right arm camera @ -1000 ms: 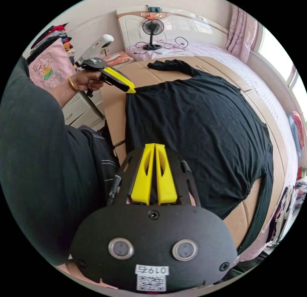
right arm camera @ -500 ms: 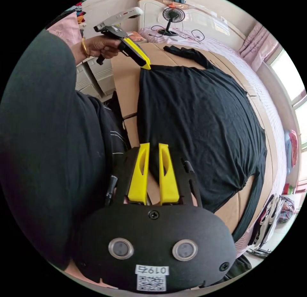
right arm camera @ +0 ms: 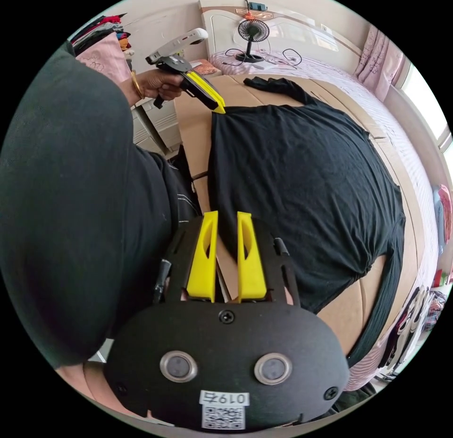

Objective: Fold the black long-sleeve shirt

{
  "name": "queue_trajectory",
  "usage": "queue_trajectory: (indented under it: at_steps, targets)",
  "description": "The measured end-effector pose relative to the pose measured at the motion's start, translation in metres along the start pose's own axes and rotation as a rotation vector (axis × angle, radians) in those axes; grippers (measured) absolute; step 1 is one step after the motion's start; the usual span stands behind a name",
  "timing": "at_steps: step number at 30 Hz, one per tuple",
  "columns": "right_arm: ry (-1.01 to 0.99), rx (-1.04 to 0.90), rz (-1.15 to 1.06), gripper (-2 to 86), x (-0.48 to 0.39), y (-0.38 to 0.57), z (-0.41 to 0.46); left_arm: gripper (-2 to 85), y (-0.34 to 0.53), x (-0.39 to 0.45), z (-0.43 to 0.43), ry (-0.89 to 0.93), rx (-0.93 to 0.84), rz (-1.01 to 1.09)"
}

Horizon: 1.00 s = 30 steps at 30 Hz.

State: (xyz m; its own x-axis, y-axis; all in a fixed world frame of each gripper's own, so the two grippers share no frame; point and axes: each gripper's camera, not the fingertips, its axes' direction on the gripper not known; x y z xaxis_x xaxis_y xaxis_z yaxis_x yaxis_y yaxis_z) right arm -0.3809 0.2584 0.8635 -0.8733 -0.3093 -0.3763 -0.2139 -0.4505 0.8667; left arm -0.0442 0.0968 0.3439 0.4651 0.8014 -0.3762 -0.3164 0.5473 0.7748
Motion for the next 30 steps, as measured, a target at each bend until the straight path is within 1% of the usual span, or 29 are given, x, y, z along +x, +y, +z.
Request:
queue_trajectory:
  at_steps: [4, 9, 11, 13, 16, 18, 21, 23, 26, 30]
  targets:
    - [0.016, -0.050, 0.023, 7.6, 0.004, 0.016, -0.002, 1.1, 0.004, 0.001, -0.006, 0.019, 0.009, -0.005]
    - [0.063, -0.095, 0.030, 6.7, 0.003, 0.027, 0.004, 1.4, 0.005, 0.012, -0.014, -0.069, 0.015, 0.012]
    - [0.073, -0.090, 0.025, 3.8, 0.001, 0.028, 0.003, 1.5, 0.003, 0.022, -0.015, -0.107, 0.005, 0.039]
    - [0.061, -0.098, 0.026, 3.0, 0.000, 0.028, 0.002, 1.6, 0.001, 0.029, -0.016, -0.131, -0.003, 0.053]
    - [0.035, -0.113, 0.030, 4.7, 0.001, 0.029, 0.002, 1.7, -0.002, 0.042, -0.019, -0.145, 0.013, 0.085]
    - [0.007, -0.114, 0.029, 6.0, 0.002, 0.031, 0.002, 1.7, -0.005, 0.055, -0.021, -0.099, 0.038, 0.138]
    - [0.029, -0.108, 0.035, 6.6, 0.003, 0.036, -0.004, 1.6, -0.009, 0.084, -0.021, 0.009, 0.074, 0.269]
    - [0.024, -0.076, 0.034, 6.4, 0.004, 0.039, -0.012, 1.4, -0.009, 0.106, -0.017, 0.121, 0.090, 0.395]
    - [0.009, -0.010, -0.016, 5.8, -0.006, 0.038, -0.018, 1.0, -0.009, 0.126, -0.009, 0.192, 0.076, 0.497]
    - [0.018, 0.019, -0.085, 5.4, -0.020, 0.033, -0.011, 0.8, -0.011, 0.146, -0.004, 0.229, 0.106, 0.564]
